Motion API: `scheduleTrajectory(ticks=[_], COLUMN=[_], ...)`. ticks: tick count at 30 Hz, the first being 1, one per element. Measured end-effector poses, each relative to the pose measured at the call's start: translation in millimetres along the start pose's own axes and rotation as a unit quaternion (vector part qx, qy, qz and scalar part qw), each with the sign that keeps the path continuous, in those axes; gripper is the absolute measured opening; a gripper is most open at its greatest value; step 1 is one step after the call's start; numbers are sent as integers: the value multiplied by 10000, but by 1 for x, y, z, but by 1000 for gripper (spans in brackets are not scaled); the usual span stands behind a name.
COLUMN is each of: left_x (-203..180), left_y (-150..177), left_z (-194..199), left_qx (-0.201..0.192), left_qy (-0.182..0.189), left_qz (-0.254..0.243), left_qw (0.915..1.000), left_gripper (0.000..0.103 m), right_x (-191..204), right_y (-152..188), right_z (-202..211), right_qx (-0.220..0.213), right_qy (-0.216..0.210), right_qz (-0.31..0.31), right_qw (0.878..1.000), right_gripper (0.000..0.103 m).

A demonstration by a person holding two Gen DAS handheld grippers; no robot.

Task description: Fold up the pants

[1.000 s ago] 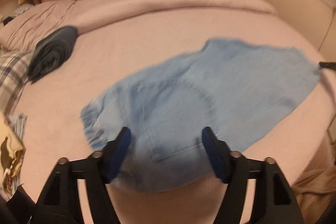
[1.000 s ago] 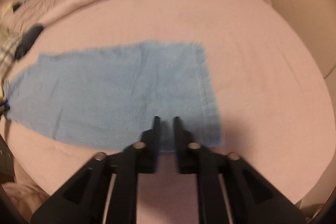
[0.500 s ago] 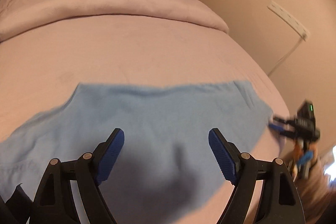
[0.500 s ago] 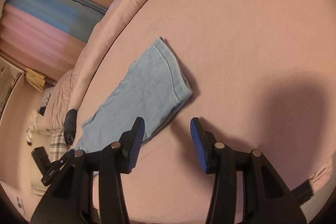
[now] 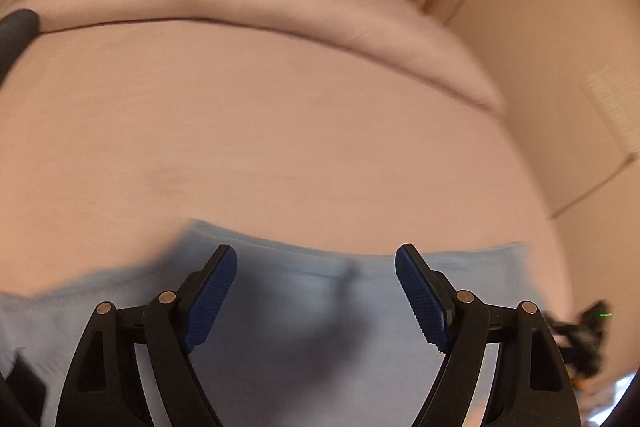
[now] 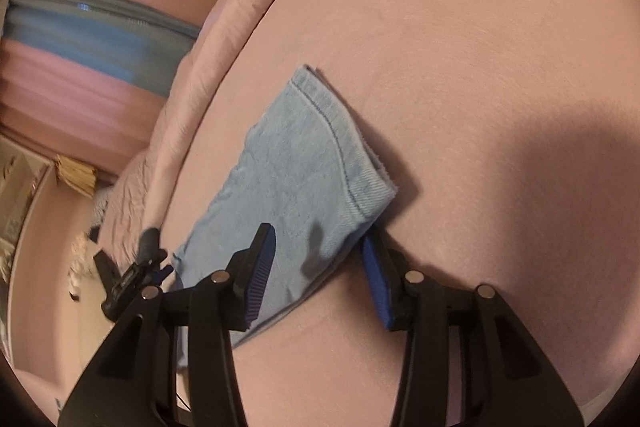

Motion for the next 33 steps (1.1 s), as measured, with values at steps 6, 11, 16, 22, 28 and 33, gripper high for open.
scheduleTrajectory(ticks=[6, 11, 16, 22, 28, 33], left_x=[-88, -124, -129, -112, -97, -79], left_y=[66, 98, 113, 100, 93, 73], left_z=[-36, -73, -98, -91, -81, -34], left_qx=[1122, 1651, 2050, 2096, 1996, 1522], left_qy=[1397, 1693, 1615, 1595, 2148, 2893], left_qz=[21, 266, 612, 955, 1433, 1737], left_qw=[9838, 9713, 9634, 9599, 9453, 9290], left_gripper=[81, 81, 81, 76, 73, 73], right_x=[-3, -16, 2, 56, 116, 145], right_y=[-5, -5, -11, -21, -14, 1], right_z=[3, 6, 16, 30, 37, 24], right_qx=[-260, -391, -446, -530, -574, -357], right_qy=[-45, -66, 226, 755, 752, 682], right_qz=[-265, -722, -181, 1247, 2401, 3116], right_qw=[9993, 9966, 9986, 9879, 9661, 9471], right_gripper=[41, 11, 10, 10, 9, 9])
Point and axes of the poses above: each gripper's, at about its wrist camera, not at the fingertips, and z roughly against the way its jaws point, x to its left, y to its underside, the point moved 8 cm from there along -z, roughly the way its jaws point, and after that the axes turned 11 degrees about z, right-handed, at the moved point
